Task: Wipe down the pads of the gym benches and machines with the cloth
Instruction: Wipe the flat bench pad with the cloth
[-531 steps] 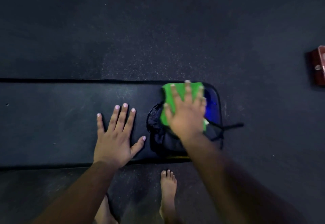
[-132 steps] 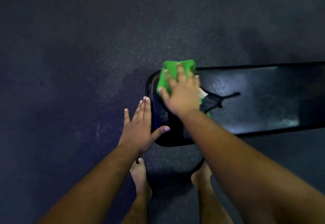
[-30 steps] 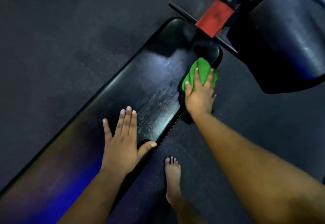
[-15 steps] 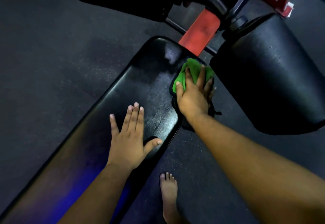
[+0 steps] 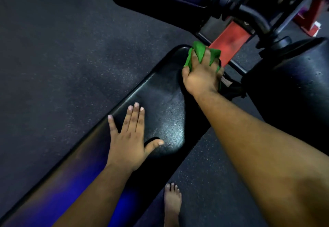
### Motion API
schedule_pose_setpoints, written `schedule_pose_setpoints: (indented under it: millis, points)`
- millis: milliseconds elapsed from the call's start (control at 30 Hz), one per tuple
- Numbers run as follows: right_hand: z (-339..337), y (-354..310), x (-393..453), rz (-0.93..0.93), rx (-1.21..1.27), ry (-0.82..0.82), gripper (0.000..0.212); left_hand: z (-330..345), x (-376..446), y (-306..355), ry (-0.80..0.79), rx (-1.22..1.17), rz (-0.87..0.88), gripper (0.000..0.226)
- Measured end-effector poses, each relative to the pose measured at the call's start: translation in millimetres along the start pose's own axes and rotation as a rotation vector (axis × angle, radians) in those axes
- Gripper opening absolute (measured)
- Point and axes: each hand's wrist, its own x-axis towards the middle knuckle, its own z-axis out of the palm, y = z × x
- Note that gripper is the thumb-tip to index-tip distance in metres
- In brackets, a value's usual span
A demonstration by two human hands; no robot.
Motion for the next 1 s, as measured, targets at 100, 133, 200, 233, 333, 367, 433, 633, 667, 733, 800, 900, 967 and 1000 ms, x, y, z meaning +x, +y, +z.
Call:
schedule_pose_setpoints:
  millis: [100,133,200,233,333,367,433,633,667,733,800,900,967,1000]
  points:
    - [-2,-5,6,-0.06,0.004,-0.007,0.064,3,-9,-10,-0.01,0.009,-0.014,0.111]
    - [-3,-4,7,-0.069,0.006,-0.011,0.064,4,-13,-12,-0.014,0.005,-0.02,0.111]
    - [-5,-5,4,-0.119,0.004,-0.031,0.065,6,-21,-17,0.0,-0.005,-0.038,0.11]
    - [-6,-8,0,-0.161,-0.011,-0.04,0.065,7,-26,-19,0.007,-0.011,-0.05,0.11]
    - [0,-36,-30,-0.314,-0.111,-0.013,0.066,10,-44,-26,0.005,-0.029,-0.083,0.11]
    - [3,-49,-46,-0.356,-0.118,-0.006,0.066,11,-53,-30,0.0,-0.031,-0.096,0.11]
    - [11,-76,-86,-0.416,-0.082,-0.033,0.065,13,-71,-38,-0.002,-0.038,-0.121,0.11]
    - [48,-154,-257,-0.764,-0.012,-0.114,0.06,18,-144,-82,-0.015,-0.035,-0.188,0.119]
    - [53,-155,-272,-0.807,-0.013,-0.105,0.057,20,-161,-90,-0.021,-0.025,-0.2,0.119]
    - [54,-138,-273,-0.934,-0.037,-0.095,0.054,27,-192,-99,-0.046,-0.016,-0.212,0.115]
    - [50,-108,-250,-1.096,-0.121,-0.111,0.054,32,-208,-102,-0.066,-0.029,-0.199,0.113]
    - [38,-51,-189,-0.96,-0.217,-0.122,0.06,31,-201,-87,-0.047,-0.053,-0.18,0.113]
    - [25,-8,-145,-0.644,-0.213,-0.09,0.064,27,-185,-74,0.002,-0.078,-0.16,0.113]
    - [21,11,-132,-0.498,-0.176,-0.078,0.065,27,-179,-68,0.017,-0.08,-0.145,0.113]
